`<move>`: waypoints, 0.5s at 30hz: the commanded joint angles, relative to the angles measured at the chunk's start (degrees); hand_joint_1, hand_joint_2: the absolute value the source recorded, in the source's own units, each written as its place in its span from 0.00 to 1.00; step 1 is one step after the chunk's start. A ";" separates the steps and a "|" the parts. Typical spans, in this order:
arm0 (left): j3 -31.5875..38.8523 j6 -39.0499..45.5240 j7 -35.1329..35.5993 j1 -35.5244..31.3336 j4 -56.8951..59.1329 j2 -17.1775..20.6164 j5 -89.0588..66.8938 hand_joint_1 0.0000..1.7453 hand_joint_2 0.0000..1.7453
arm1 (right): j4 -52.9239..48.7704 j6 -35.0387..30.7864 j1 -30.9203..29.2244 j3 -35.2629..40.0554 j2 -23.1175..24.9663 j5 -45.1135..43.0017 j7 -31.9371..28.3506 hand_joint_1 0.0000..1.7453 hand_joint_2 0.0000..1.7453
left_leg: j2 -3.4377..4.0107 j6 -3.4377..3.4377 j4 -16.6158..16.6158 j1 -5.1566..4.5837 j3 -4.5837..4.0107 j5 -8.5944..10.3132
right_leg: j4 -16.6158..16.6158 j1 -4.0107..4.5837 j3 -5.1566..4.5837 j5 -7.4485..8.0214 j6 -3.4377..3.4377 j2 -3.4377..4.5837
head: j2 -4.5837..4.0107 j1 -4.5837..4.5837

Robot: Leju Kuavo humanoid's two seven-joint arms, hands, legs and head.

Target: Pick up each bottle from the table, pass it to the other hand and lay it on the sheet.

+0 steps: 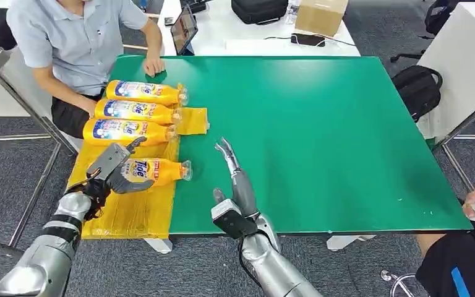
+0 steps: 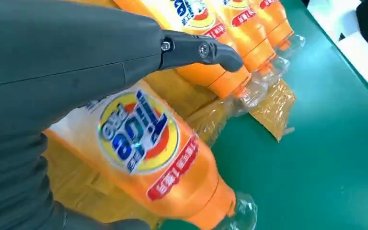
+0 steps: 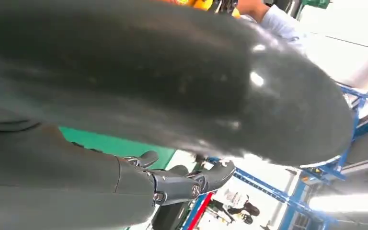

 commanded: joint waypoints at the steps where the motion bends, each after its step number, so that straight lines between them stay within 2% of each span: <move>1: 2.03 3.52 -1.83 9.38 -22.87 -4.35 8.76 0.00 1.00 | 0.81 -0.53 -1.08 1.22 -2.03 -0.60 -1.90 0.00 0.00 | 0.04 0.08 -0.03 0.00 0.08 -0.05 | -0.06 0.03 0.08 -0.03 -0.09 -0.01 | 0.00 -0.02; 3: 2.58 5.36 -1.68 12.35 -29.62 -7.27 11.28 0.00 1.00 | -1.86 -0.85 0.01 1.06 -2.43 -0.68 -1.90 0.00 0.00 | -0.01 0.13 -0.04 0.00 0.17 -0.10 | -0.09 0.04 0.22 -0.09 -0.13 -0.10 | 0.00 0.00; 5: 3.35 11.62 -4.80 14.96 -36.40 -10.83 11.95 0.00 1.00 | -7.00 -3.18 1.90 0.90 -3.05 -0.62 -1.90 0.00 0.00 | -0.07 0.11 0.00 0.00 0.06 -0.08 | -0.07 0.04 0.13 -0.08 -0.10 -0.14 | 0.00 -0.02; 6: 3.78 13.87 -5.41 16.08 -39.22 -12.78 13.10 0.00 1.00 | -11.04 -5.35 3.10 0.86 -3.39 -0.86 -1.90 0.00 1.00 | -0.10 0.15 0.01 0.01 0.13 -0.14 | -0.08 0.06 0.23 -0.14 -0.14 -0.20 | 0.00 -0.02; 8: 3.44 17.13 -6.21 18.20 -43.62 -15.58 15.15 0.00 1.00 | -18.02 -9.55 5.33 0.98 -4.13 -1.50 -1.90 0.00 1.00 | -0.23 0.14 0.08 -0.01 -0.05 -0.13 | -0.03 0.04 0.11 -0.16 -0.10 -0.31 | 0.00 -0.02; 9: 2.95 17.42 -5.65 19.66 -45.04 -16.69 19.82 0.00 1.00 | -24.24 -13.84 7.08 -0.47 -3.90 -0.25 -1.90 0.00 1.00 | -0.19 0.12 0.10 -0.01 -0.17 -0.09 | -0.01 0.03 -0.05 -0.11 -0.07 -0.25 | 0.00 -0.04; 10: 1.68 20.26 -7.62 21.39 -45.83 -17.46 21.27 0.00 1.00 | -31.07 -13.84 10.08 -4.38 -2.10 2.23 -1.90 0.00 1.00 | -0.16 0.13 0.11 -0.03 -0.15 -0.13 | -0.01 0.02 -0.04 -0.13 -0.08 -0.23 | 0.00 -0.02; 15: -4.53 24.76 -10.85 26.53 -46.92 -18.10 26.30 0.00 1.00 | -38.81 -13.84 15.88 -8.01 -0.21 7.32 -1.90 0.00 1.00 | -0.13 0.12 0.01 -0.06 0.04 -0.24 | -0.09 0.00 0.13 -0.21 -0.17 -0.21 | 0.00 -0.04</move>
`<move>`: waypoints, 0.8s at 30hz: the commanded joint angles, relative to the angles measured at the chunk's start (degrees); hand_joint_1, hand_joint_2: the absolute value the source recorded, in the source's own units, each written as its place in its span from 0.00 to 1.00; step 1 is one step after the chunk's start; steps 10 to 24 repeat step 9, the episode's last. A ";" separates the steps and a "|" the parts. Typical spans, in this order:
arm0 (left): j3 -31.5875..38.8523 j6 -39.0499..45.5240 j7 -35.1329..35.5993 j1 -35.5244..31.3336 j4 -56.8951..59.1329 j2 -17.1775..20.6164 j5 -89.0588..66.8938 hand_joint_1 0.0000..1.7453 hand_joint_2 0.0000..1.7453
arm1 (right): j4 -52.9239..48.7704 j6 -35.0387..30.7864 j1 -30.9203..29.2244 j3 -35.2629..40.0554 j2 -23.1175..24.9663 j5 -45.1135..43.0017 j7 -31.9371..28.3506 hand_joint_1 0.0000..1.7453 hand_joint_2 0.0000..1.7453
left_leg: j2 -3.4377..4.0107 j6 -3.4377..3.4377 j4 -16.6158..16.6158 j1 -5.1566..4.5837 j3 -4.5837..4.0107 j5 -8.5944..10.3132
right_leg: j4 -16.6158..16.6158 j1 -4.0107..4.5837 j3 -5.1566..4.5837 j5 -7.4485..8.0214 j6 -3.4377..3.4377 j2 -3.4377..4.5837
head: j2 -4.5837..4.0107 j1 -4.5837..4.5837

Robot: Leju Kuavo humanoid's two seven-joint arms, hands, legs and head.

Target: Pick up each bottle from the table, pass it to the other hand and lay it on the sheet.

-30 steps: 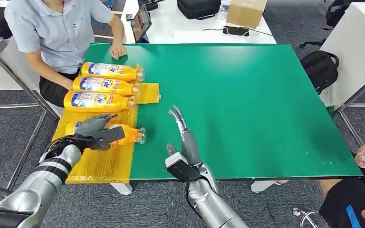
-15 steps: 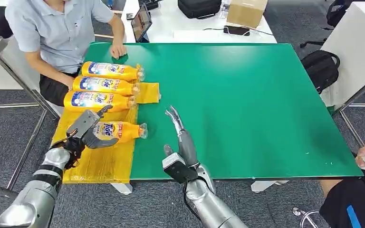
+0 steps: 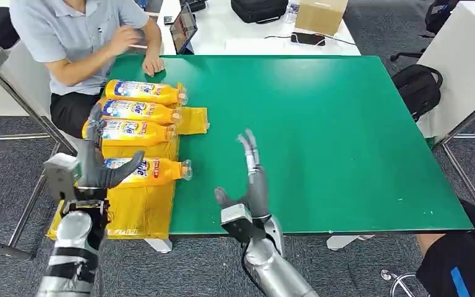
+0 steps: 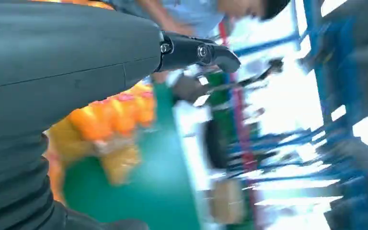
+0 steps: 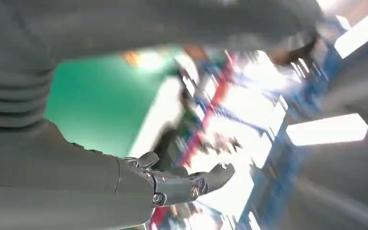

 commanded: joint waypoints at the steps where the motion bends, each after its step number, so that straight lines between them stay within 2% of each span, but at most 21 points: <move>1: -6.92 6.19 -3.19 9.87 -10.02 -5.95 6.99 0.00 1.00 | -22.01 -0.92 10.43 -7.80 1.18 6.04 -1.88 0.00 1.00 | -0.14 0.06 -0.03 0.00 0.13 -0.08 | -0.04 0.03 0.17 -0.12 -0.12 -0.21 | 0.00 0.00; 3: -9.68 8.07 -2.16 11.94 -9.84 -5.38 7.02 0.00 1.00 | -22.72 -0.92 12.06 -8.44 1.50 2.94 -1.88 0.00 1.00 | -0.17 0.07 -0.06 0.00 0.23 -0.10 | -0.07 0.05 0.26 -0.15 -0.16 -0.25 | 0.00 0.02; 24: -10.19 8.50 -2.29 12.12 -9.41 -5.33 6.87 0.00 1.00 | -22.48 -0.92 12.10 -8.91 1.67 2.45 -1.88 0.00 1.00 | -0.02 0.04 -0.02 0.02 0.09 -0.06 | -0.04 0.04 0.08 -0.09 -0.13 -0.08 | 0.00 0.00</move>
